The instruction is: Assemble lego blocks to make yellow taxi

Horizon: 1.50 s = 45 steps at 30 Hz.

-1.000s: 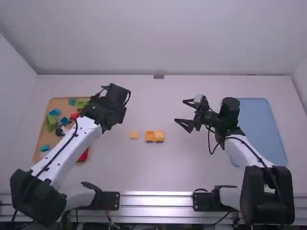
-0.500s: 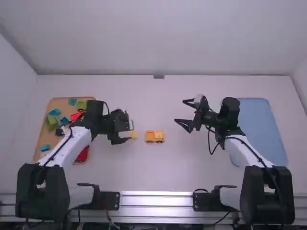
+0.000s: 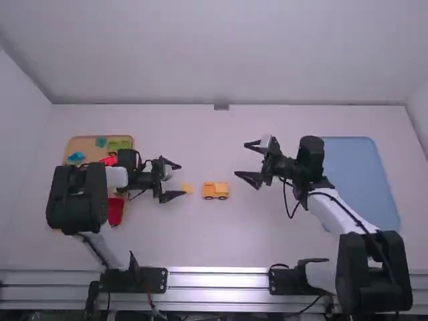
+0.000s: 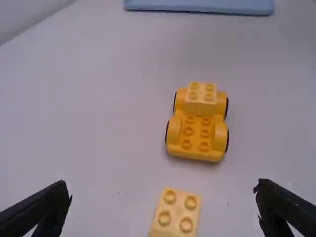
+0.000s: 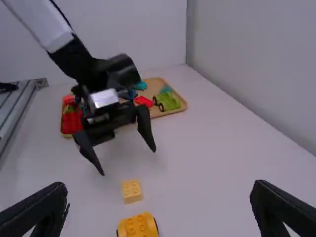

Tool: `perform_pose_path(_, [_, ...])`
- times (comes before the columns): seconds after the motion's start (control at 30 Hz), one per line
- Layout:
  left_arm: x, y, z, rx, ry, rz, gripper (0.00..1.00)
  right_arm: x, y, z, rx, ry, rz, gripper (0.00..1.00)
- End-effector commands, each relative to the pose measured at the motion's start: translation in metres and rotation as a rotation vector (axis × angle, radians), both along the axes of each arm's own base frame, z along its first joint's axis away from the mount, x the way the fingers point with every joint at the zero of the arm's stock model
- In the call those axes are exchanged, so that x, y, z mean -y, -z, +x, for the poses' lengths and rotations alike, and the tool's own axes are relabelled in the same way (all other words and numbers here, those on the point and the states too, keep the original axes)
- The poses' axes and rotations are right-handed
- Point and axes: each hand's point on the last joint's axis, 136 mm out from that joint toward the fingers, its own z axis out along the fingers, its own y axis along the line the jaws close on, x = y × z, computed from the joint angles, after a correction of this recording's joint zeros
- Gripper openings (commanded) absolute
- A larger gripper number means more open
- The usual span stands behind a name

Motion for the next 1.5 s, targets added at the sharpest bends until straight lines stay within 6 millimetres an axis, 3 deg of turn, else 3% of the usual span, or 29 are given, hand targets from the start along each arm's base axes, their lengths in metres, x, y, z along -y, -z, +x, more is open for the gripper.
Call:
perform_pose_path(0.0, [0.001, 0.004, 0.009, -0.006, 0.008, -0.017, 0.99, -0.004, -0.008, 0.003, 0.022, -0.012, 0.004, 0.99])
perform_pose_path(0.17, [-0.007, 0.033, 0.014, -0.073, -0.018, 0.070, 1.00, -0.006, -0.008, 0.001, 0.022, -0.019, 0.004, 0.99])
perform_pose_path(0.47, [-0.009, 0.048, -0.003, -0.034, 0.053, 0.155, 0.84, -0.006, -0.008, 0.001, 0.022, -0.020, 0.004, 0.99])
perform_pose_path(0.77, [0.006, 0.055, -0.009, -0.033, 0.108, 0.204, 0.82, -0.005, -0.006, 0.005, 0.023, 0.006, -0.007, 0.99])
perform_pose_path(0.87, [0.010, 0.068, -0.011, -0.048, 0.127, 0.297, 0.73, -0.009, -0.006, 0.003, 0.023, -0.006, -0.007, 0.99])
perform_pose_path(1.03, [0.011, 0.068, -0.011, -0.042, 0.133, 0.300, 0.63, -0.013, -0.005, 0.003, 0.024, -0.001, -0.014, 0.99])
perform_pose_path(1.4, [0.004, 0.068, -0.010, -0.048, 0.112, 0.294, 0.55, -0.012, -0.005, 0.003, 0.021, 0.001, -0.015, 0.99])
perform_pose_path(1.47, [0.005, 0.068, -0.010, -0.049, 0.114, 0.293, 0.40, -0.014, -0.004, 0.002, 0.020, -0.004, -0.015, 0.99])
